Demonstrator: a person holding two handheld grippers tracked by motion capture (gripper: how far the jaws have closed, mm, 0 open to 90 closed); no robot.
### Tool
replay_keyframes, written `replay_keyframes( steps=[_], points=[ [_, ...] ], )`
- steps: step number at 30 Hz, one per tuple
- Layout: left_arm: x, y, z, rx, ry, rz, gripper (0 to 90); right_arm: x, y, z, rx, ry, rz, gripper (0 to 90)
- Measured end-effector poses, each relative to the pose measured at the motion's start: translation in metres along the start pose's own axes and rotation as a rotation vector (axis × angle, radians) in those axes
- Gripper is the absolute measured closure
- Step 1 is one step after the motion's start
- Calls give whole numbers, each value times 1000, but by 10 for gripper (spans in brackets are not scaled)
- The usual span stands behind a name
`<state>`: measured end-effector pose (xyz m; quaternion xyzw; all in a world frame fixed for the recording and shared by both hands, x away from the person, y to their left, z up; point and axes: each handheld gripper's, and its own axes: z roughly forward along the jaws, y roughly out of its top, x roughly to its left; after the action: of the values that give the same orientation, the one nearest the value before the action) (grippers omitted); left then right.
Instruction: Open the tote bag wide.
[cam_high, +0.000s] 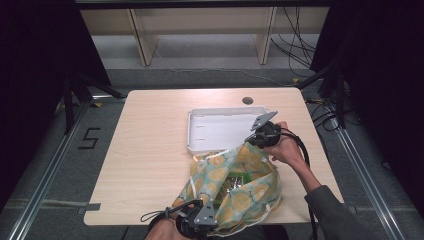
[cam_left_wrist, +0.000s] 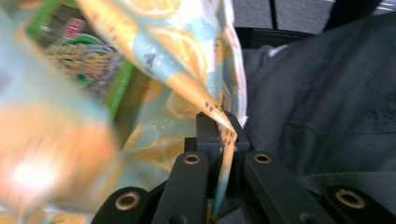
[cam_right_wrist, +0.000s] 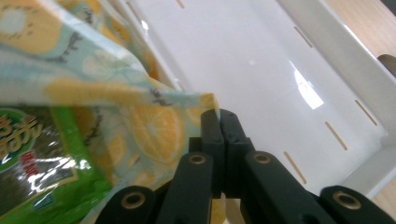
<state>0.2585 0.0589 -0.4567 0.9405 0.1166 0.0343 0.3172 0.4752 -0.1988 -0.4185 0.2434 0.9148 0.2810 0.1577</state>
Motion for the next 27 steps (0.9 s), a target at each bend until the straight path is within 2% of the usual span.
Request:
replay_keyframes(
  steps=[1, 2, 3, 4, 5, 6, 8, 10, 11, 12, 14, 16, 17, 18, 20, 23, 25, 27],
  points=[
    [0, 0, 0, -1, -6, -8, 857, -1, 0, 1, -1, 8, 11, 900],
    [2, 0, -1, -11, -9, -23, 806, -2, 0, 2, -12, 13, 1, 900],
    [4, 1, -4, -37, -5, -55, 744, -1, -1, 1, -19, 20, 4, 900],
    [7, 2, -9, -43, 0, -58, 689, 0, -1, -1, -24, 10, 17, 880],
    [11, 5, -15, -75, 14, -73, 621, 2, -1, -4, -31, 27, 31, 848],
    [14, 8, -20, -89, 17, -82, 542, 4, -1, -11, -45, 14, 47, 786],
    [19, 13, -30, -185, 35, -155, 493, 9, -2, -22, -71, 30, 69, 698],
    [28, 18, -43, -221, 61, -183, 410, 15, -6, -37, -122, 70, 50, 602],
    [32, 20, -48, -242, 69, -202, 397, 21, -8, -46, -134, 75, 57, 580],
    [38, 22, -54, -234, 84, -201, 397, 28, -11, -54, -156, 111, 59, 560],
    [47, 25, -60, -249, 117, -234, 376, 40, -17, -69, -167, 162, 42, 519],
    [57, 30, -62, -261, 140, -253, 367, 51, -23, -80, -182, 186, 19, 487],
    [64, 32, -63, -232, 161, -233, 368, 55, -26, -83, -193, 211, 7, 481],
    [70, 34, -61, -208, 184, -230, 366, 62, -29, -87, -194, 236, 23, 472],
    [84, 38, -54, -146, 232, -244, 346, 72, -33, -87, -197, 266, -5, 458],
    [101, 43, -39, -91, 227, -265, 339, 85, -37, -81, -160, 293, -39, 437],
    [110, 45, -28, -48, 199, -267, 339, 92, -38, -77, -123, 303, -37, 432],
    [119, 46, -19, -35, 176, -271, 346, 97, -40, -69, -96, 319, -53, 440]
  ],
)
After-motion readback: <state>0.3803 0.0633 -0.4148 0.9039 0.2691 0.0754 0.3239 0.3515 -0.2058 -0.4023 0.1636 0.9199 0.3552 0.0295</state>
